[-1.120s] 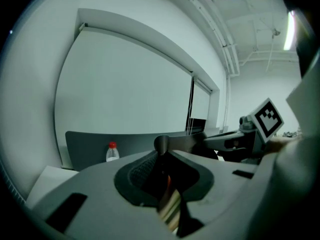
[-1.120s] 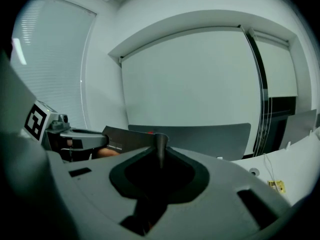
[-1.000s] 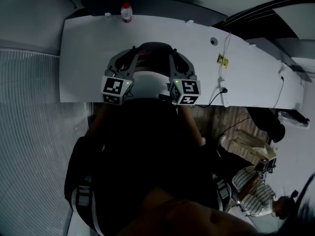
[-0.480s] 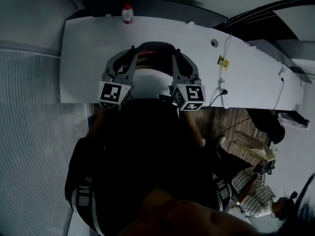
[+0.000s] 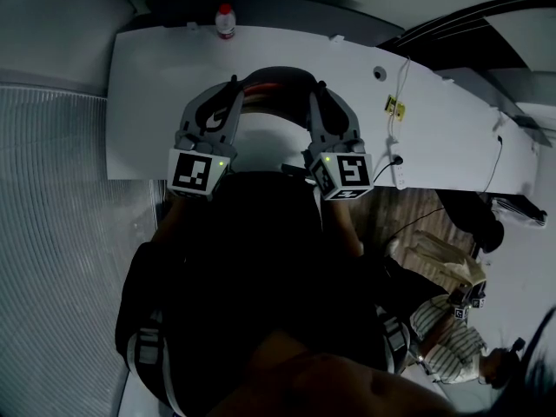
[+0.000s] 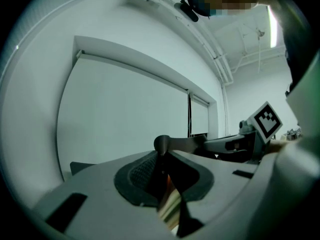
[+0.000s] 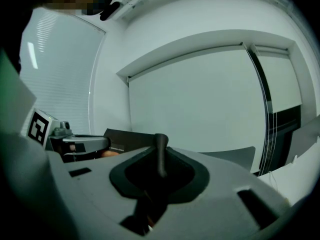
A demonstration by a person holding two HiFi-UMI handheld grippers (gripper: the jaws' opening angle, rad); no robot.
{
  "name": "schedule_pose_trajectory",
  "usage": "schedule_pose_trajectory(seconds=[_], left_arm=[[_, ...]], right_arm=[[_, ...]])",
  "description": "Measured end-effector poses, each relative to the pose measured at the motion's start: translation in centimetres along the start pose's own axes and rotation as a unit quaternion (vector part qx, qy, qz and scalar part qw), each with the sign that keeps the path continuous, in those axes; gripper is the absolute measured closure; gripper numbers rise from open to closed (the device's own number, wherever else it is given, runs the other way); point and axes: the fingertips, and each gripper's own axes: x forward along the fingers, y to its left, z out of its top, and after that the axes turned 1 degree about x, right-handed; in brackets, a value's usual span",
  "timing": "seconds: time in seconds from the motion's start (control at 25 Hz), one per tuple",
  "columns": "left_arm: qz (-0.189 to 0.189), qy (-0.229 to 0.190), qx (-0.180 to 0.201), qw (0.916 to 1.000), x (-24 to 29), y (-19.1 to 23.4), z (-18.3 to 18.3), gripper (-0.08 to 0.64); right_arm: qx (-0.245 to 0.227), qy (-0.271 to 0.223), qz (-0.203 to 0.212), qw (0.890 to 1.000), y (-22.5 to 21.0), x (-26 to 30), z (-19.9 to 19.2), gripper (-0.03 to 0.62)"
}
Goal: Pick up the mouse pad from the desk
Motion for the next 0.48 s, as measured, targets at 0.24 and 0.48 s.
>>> schedule_pose_trajectory(seconds=[0.24, 0.48], left_arm=[[-0.002, 0.009, -0.009, 0.9999, -0.1, -0.3, -0.1, 0.509], [-0.005, 0.024, -0.024, 0.9994, -0.1, -0.5, -1.0, 0.509]], right_arm=[[0.005, 0.001, 0.0, 1.0, 0.0, -0.2, -0.2, 0.546], [0.013, 0.009, -0.001, 1.0, -0.1, -0.2, -1.2, 0.546]])
